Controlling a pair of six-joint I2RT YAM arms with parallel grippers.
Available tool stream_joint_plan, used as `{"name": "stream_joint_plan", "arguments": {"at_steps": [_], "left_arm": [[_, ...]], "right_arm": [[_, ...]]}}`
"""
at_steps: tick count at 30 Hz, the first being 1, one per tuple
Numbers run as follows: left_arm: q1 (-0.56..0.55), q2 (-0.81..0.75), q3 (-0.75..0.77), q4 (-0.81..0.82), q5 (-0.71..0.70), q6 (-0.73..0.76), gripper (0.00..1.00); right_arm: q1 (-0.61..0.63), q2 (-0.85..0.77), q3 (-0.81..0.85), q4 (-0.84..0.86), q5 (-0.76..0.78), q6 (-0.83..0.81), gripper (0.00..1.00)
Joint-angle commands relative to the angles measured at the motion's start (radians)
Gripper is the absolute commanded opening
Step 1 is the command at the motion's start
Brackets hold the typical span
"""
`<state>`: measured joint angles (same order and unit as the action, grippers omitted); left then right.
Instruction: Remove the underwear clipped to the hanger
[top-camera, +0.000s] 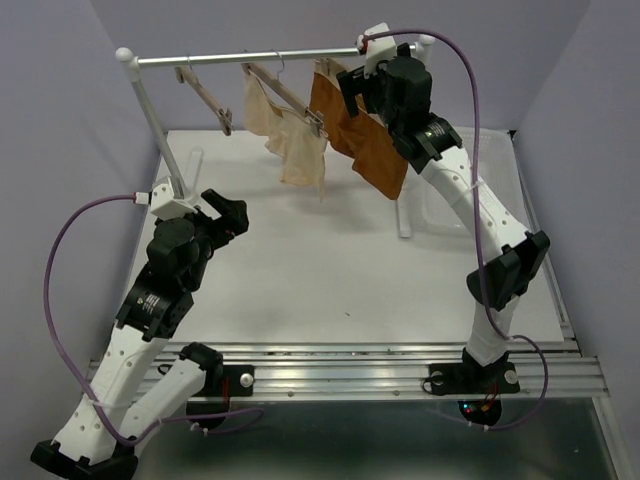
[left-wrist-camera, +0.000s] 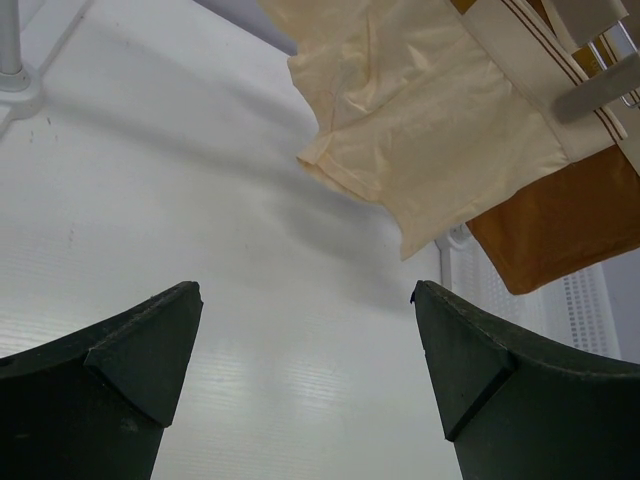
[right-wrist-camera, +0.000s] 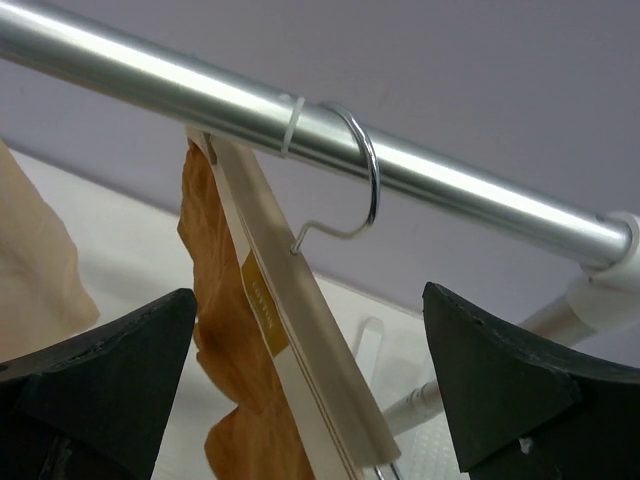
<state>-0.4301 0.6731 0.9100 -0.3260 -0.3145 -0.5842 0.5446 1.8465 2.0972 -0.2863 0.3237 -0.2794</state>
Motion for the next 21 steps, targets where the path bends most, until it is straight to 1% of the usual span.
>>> {"name": "stream_joint_plan", "arguments": {"at_steps": [1,4,12,15,17,21], "left_arm": [[0.002,-0.009,0.036,0.039,-0.011,0.027,0.99],[0.002,-0.014,0.033,0.031,-0.017,0.024,0.99],[0.002,-0.027,0.030,0.022,-0.044,0.026,0.99],[0.002,-0.021,0.036,0.021,-0.055,0.029,0.99],[0.002,-0.020,0.036,0.019,-0.058,0.029,0.99],[0.002,-0.015,0.035,0.021,-0.067,0.027,0.99]], "right_arm": [[-0.006,0.065,0.156,-0.025,0.006,-0.086,1.00],[-0.017,0.085,0.173,-0.030,0.008,-0.073,1.00],[-0.037,0.079,0.083,-0.037,-0.034,0.003,1.00],[-0.046,0.091,0.080,-0.039,-0.044,0.014,0.98],[-0.046,0.095,0.084,-0.043,-0.067,0.025,0.94],[-0.055,0.115,0.101,-0.054,-0.084,0.036,0.80]]}}
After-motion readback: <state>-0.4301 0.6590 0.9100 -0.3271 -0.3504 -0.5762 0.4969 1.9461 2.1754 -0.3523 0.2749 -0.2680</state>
